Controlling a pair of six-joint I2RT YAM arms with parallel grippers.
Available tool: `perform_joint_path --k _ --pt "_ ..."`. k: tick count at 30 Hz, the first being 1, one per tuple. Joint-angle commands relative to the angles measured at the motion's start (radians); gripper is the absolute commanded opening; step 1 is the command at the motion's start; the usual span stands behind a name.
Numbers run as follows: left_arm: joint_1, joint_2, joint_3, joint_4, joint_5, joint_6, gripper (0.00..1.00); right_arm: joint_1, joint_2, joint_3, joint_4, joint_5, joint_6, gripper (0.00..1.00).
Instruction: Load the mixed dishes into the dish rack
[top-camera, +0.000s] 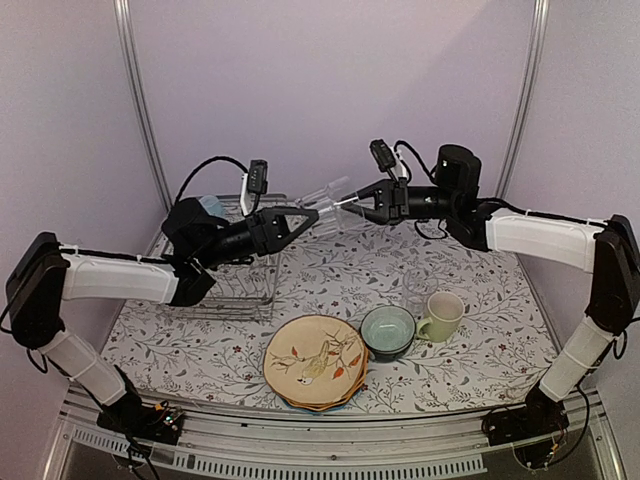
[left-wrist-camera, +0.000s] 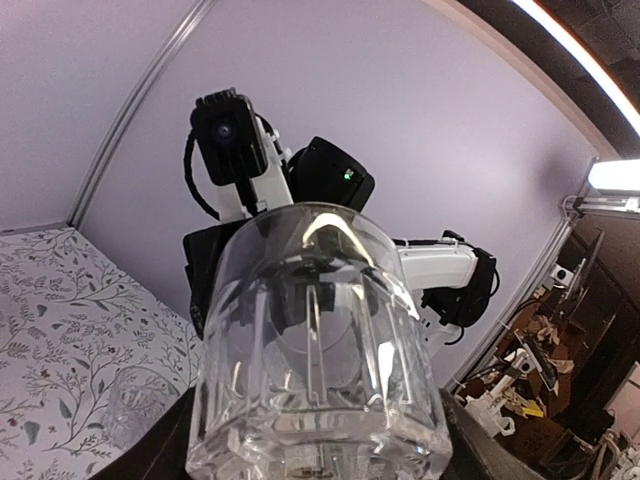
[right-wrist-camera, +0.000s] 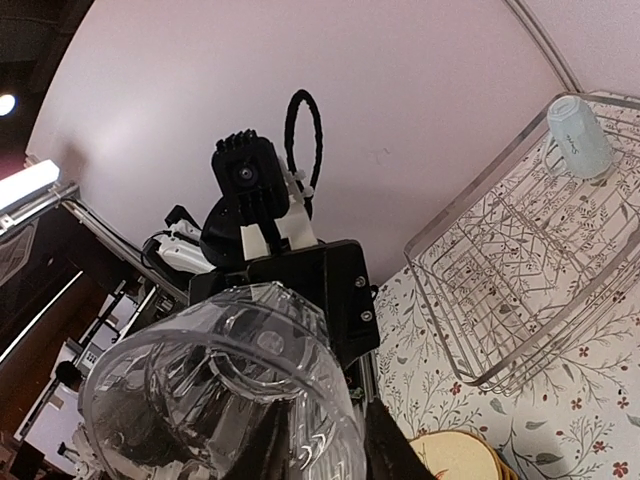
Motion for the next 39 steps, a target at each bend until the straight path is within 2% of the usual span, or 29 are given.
perform_joint_path --k 1,4,6,10,13,18,24,33,39 --pt "0.086 -0.117 -0.044 -0.125 -0.004 0.048 0.0 -0.027 0.004 -0.031 -0.043 -0.004 -0.003 0.46" --pt "0.156 -0.236 -0.029 -0.453 -0.058 0.175 0.0 -0.063 -0.028 -0.031 -0.154 0.046 -0.063 0.75" --pt "0.189 -0.307 0.021 -0.734 -0.143 0.307 0.0 -0.079 -0.054 -0.031 -0.222 0.086 -0.112 0.83" --pt "0.252 -0.351 0.168 -1.188 -0.424 0.489 0.0 -0.091 -0.089 -0.025 -0.309 0.148 -0.203 0.87" --pt "0.309 -0.315 0.275 -1.39 -0.55 0.555 0.0 -0.091 -0.085 -0.028 -0.324 0.153 -0.218 0.87" --pt "0.384 -0.189 0.44 -1.559 -0.654 0.626 0.0 -0.091 -0.058 -0.041 -0.327 0.147 -0.222 0.87" --pt "0.434 0.048 0.663 -1.72 -0.685 0.686 0.03 -0.09 -0.051 -0.054 -0.336 0.151 -0.239 0.87" --pt "0.442 0.428 1.022 -1.904 -0.674 0.718 0.14 -0.091 -0.044 -0.074 -0.359 0.165 -0.272 0.87" --pt "0.443 0.636 1.251 -2.029 -0.714 0.726 0.16 -0.091 -0.048 -0.095 -0.365 0.172 -0.289 0.87"
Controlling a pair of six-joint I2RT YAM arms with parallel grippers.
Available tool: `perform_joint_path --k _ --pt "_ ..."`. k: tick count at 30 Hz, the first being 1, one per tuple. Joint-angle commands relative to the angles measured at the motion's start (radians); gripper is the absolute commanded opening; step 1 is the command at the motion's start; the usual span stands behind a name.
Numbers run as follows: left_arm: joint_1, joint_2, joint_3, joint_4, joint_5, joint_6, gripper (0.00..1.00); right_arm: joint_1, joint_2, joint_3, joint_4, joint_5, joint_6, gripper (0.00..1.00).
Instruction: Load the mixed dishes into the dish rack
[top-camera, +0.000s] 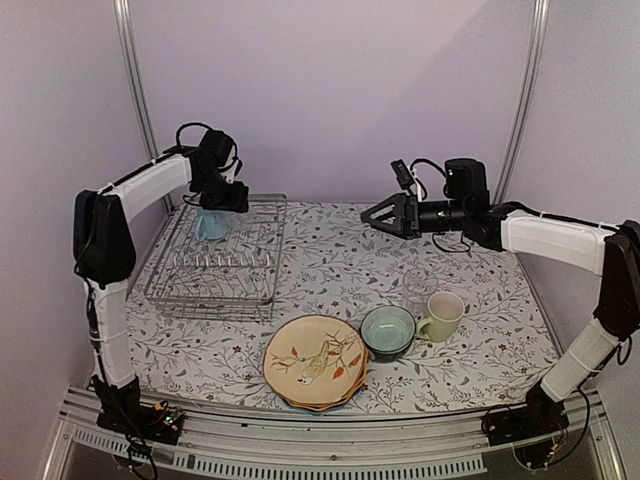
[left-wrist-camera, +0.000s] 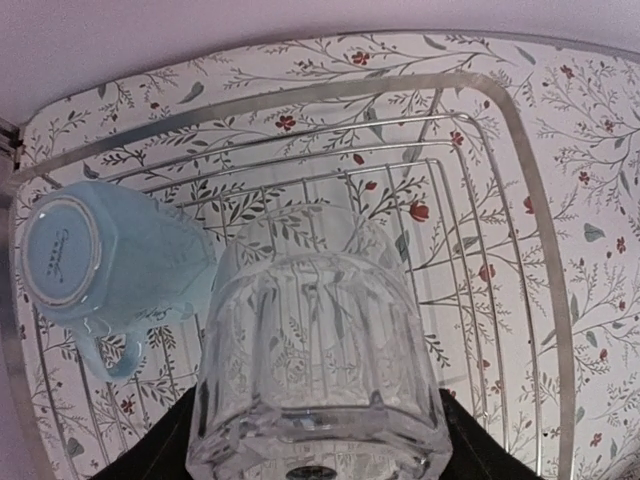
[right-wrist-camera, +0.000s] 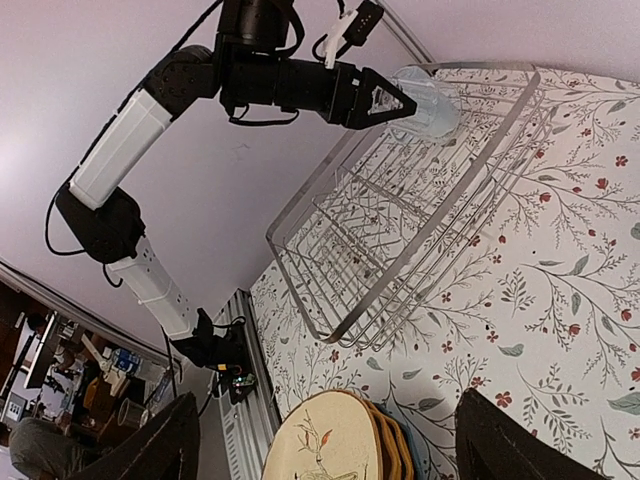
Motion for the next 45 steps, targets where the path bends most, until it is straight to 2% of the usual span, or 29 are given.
perform_joint_path --k 1,9,18,21,29,37,40,45 --pt "0.006 0.103 0.144 -0.127 -0.027 0.018 0.16 0.002 0.014 -0.028 -0.024 0.018 -0.028 0.87" --pt "0.021 0.285 0.364 -0.217 -0.056 0.013 0.21 0.002 0.017 -0.045 -0.025 0.018 -0.034 0.87" --pt "0.06 0.354 0.395 -0.219 -0.031 -0.007 0.27 0.002 0.006 -0.069 -0.034 0.036 -0.041 0.87" --pt "0.069 0.368 0.395 -0.213 -0.017 -0.011 0.34 0.002 0.007 -0.07 -0.037 0.038 -0.043 0.86" --pt "0.08 0.381 0.391 -0.184 0.012 -0.02 0.65 0.003 0.006 -0.071 -0.056 0.051 -0.045 0.86" --pt "0.08 0.356 0.392 -0.151 0.017 -0.015 0.91 0.003 -0.05 -0.058 -0.18 0.143 -0.102 0.86" --pt "0.08 0.348 0.395 -0.148 0.011 -0.013 0.98 0.002 -0.077 -0.056 -0.222 0.17 -0.121 0.86" --pt "0.076 0.278 0.353 -0.117 0.037 -0.012 1.0 0.002 -0.137 -0.056 -0.38 0.328 -0.149 0.86"
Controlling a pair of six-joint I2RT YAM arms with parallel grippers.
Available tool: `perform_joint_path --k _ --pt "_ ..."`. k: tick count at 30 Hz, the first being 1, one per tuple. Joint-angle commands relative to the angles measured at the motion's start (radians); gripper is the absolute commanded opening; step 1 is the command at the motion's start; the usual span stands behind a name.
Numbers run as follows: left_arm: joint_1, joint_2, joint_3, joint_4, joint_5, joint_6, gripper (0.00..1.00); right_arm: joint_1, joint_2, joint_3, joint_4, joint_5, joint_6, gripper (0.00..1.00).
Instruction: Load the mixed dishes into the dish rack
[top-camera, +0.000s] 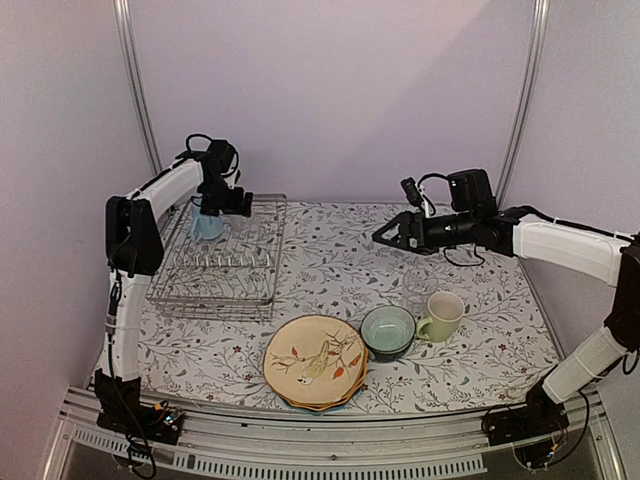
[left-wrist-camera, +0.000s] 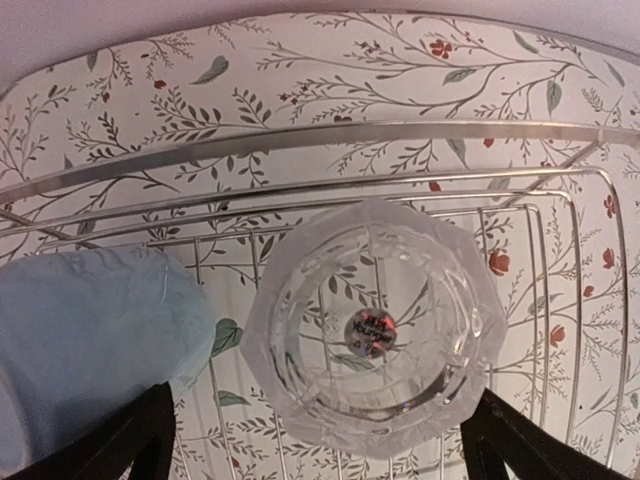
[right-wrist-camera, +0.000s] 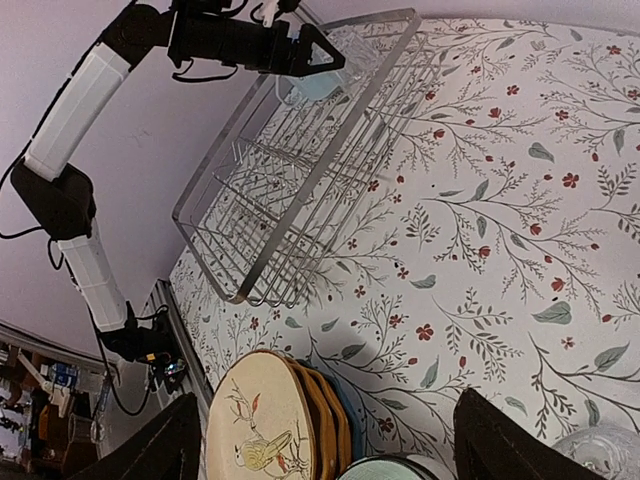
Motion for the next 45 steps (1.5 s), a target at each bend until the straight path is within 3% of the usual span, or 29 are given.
perform_joint_path --k 1,10,21,29,41,45 --pt "0.003 -0.094 -0.057 0.056 0.034 0.005 1.0 0.002 -0.095 0.0 -0.199 0.212 -0.046 0.86" --pt "-0.076 -0.452 -0.38 0.305 0.096 -0.021 1.0 -0.003 -0.226 -0.008 -0.575 0.629 -0.076 0.85" --pt "-0.228 -0.79 -0.765 0.502 0.033 -0.067 0.99 -0.022 -0.242 -0.094 -0.718 0.723 -0.058 0.67" --pt "-0.279 -0.863 -0.867 0.516 0.018 -0.081 0.98 -0.03 -0.256 -0.169 -0.711 0.697 -0.023 0.49" --pt "-0.322 -0.866 -0.906 0.531 0.021 -0.087 0.98 -0.033 -0.152 -0.223 -0.63 0.7 -0.009 0.38" --pt "-0.33 -0.87 -0.909 0.519 0.017 -0.081 0.98 -0.035 -0.143 -0.205 -0.645 0.717 -0.008 0.16"
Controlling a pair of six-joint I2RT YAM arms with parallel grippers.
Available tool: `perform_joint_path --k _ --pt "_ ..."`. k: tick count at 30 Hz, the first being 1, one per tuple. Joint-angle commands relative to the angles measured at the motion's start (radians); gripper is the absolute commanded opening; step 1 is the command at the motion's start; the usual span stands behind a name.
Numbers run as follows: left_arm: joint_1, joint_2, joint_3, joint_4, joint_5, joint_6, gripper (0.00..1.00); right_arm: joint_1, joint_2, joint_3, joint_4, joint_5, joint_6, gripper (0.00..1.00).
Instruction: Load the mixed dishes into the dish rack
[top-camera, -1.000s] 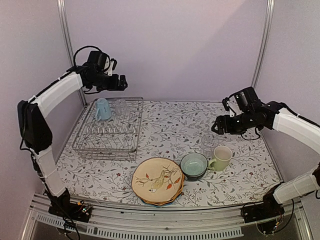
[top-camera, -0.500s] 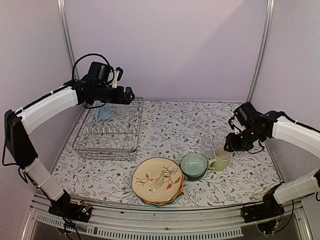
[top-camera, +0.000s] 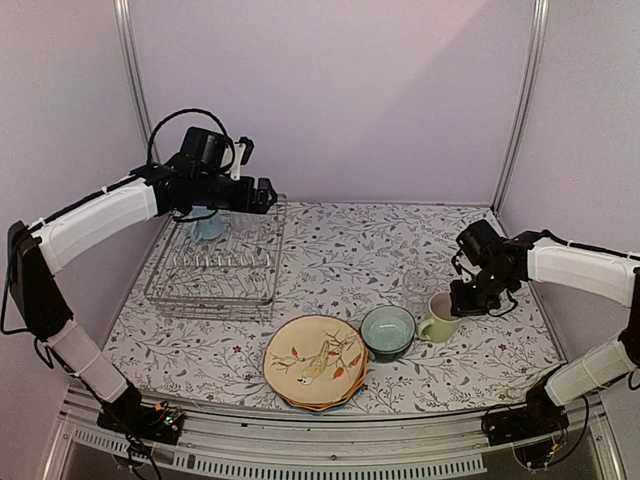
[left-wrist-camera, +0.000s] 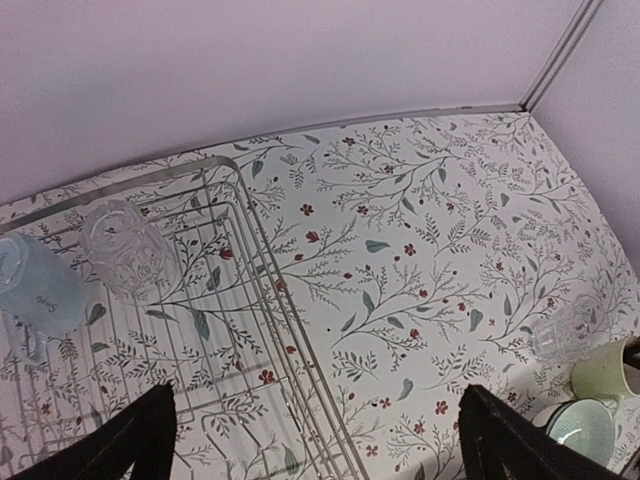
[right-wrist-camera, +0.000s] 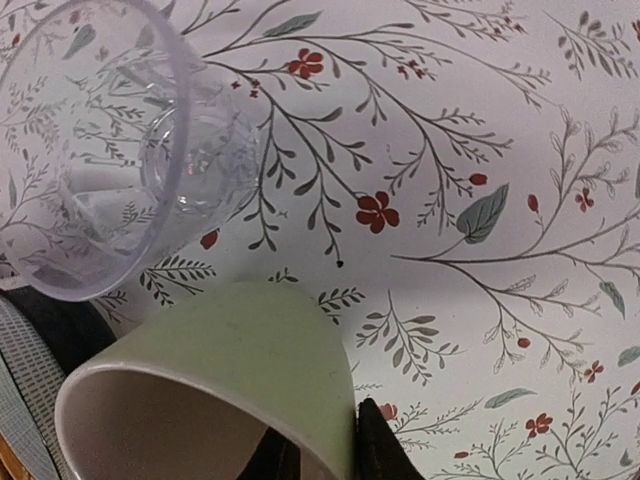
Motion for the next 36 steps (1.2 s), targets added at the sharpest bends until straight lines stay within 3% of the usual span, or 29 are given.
perform_joint_path --k 1,3,9,13,19,25,29,36 --pt "-0.022 -0.023 -0.024 0.001 -0.007 0.003 0.99 -0.008 -0.004 0.022 -0.01 0.042 0.014 0.08" --pt "-0.023 -0.034 -0.035 0.001 0.0 0.003 1.0 -0.008 -0.03 0.067 -0.077 0.083 0.026 0.0" --pt "-0.02 -0.079 -0.106 0.072 0.049 -0.003 1.0 0.005 -0.176 0.229 -0.221 0.154 0.06 0.0" --pt "-0.016 -0.122 -0.188 0.158 0.162 -0.046 1.0 0.005 -0.219 0.331 -0.201 0.115 0.02 0.0" --pt "-0.005 -0.219 -0.356 0.418 0.439 -0.182 1.0 0.007 -0.15 0.422 0.027 -0.229 -0.082 0.0" --pt "-0.018 -0.278 -0.594 0.912 0.629 -0.506 1.0 0.098 -0.02 0.489 0.289 -0.424 -0.1 0.0" --pt "-0.061 -0.25 -0.675 1.152 0.662 -0.666 1.0 0.141 0.046 0.479 0.489 -0.553 -0.067 0.0" --pt "-0.12 -0.181 -0.724 1.356 0.65 -0.836 1.0 0.168 0.14 0.425 0.79 -0.73 0.025 0.0"
